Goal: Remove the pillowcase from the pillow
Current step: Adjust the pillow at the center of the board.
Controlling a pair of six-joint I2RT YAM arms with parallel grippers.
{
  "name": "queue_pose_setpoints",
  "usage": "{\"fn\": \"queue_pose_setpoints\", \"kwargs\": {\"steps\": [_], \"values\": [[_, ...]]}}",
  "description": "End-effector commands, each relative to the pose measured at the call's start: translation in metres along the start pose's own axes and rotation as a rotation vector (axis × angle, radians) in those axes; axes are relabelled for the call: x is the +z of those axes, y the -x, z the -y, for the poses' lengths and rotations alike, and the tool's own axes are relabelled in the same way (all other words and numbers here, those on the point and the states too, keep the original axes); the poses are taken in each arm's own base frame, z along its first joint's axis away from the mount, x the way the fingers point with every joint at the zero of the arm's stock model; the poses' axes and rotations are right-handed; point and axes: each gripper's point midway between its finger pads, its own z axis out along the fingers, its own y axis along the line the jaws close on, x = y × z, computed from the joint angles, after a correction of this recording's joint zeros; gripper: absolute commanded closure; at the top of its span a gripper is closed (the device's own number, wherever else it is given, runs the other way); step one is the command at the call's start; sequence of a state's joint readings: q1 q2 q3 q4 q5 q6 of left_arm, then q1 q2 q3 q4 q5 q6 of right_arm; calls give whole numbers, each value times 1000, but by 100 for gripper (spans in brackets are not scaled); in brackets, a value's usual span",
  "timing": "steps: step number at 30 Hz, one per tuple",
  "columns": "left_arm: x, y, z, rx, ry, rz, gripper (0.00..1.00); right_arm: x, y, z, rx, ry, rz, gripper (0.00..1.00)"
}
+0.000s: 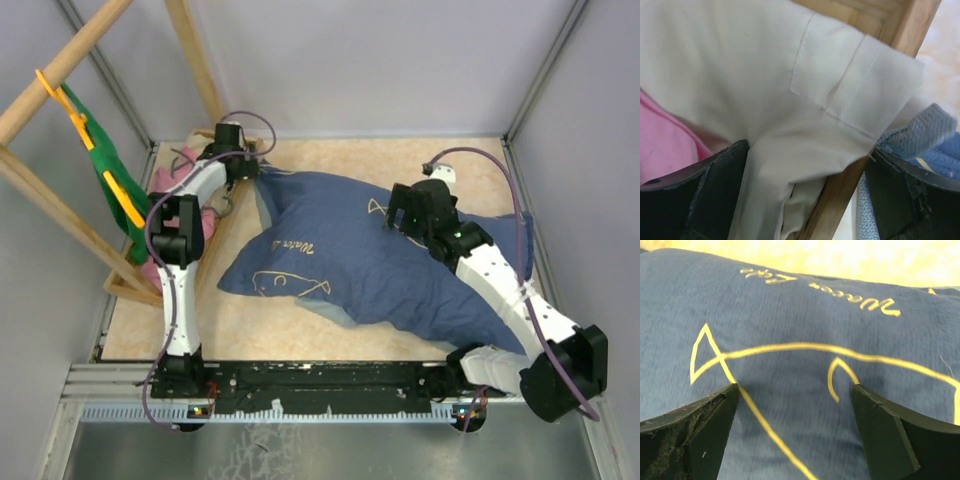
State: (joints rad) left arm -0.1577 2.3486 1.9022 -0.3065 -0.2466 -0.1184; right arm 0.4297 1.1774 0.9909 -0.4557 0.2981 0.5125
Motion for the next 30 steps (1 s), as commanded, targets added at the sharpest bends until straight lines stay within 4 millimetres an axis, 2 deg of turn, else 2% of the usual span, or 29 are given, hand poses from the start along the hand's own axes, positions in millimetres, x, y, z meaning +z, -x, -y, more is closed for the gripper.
{"fn": "queue_pose_setpoints", "kwargs": {"steps": [1, 2, 4, 7, 12, 15, 17, 19, 21, 23, 25, 27, 30], "values": [[-11, -20, -117, -64, 288, -88, 2, -19, -13, -3, -93, 8, -9, 2], [-14, -19, -121, -53, 306, -89, 2, -23, -13, -4, -105, 5, -6, 1], [-23, -11, -117, -47, 279, -84, 1, -28, -17, -4, -109, -3, -15, 1], [-50, 7, -91, -39, 159, -66, 0, -28, -27, -4, -86, 6, -48, 1], [-114, 42, -18, 15, -149, 33, 0, -7, -50, -11, -52, 11, -116, 1], [-157, 52, 30, -38, -332, 67, 0, 21, -46, -32, -27, 48, -97, 1], [-181, 51, 61, -55, -424, 90, 0, 46, -37, -51, -21, 62, -90, 1], [-200, 45, 88, -32, -474, 107, 0, 72, -20, -77, -23, 82, -68, 1], [-214, 37, 104, -4, -493, 103, 0, 97, 0, -103, -41, 103, -53, 1], [-222, 30, 105, 19, -500, 96, 0, 112, 29, -127, -74, 115, -25, 1], [-230, 25, 101, 47, -503, 102, 0, 110, 65, -144, -99, 139, 33, 1], [-238, 20, 98, 85, -526, 116, 0, 96, 94, -151, -108, 178, 94, 1], [-254, 11, 98, 124, -578, 124, 0, 67, 110, -129, -64, 204, 116, 1]]}}
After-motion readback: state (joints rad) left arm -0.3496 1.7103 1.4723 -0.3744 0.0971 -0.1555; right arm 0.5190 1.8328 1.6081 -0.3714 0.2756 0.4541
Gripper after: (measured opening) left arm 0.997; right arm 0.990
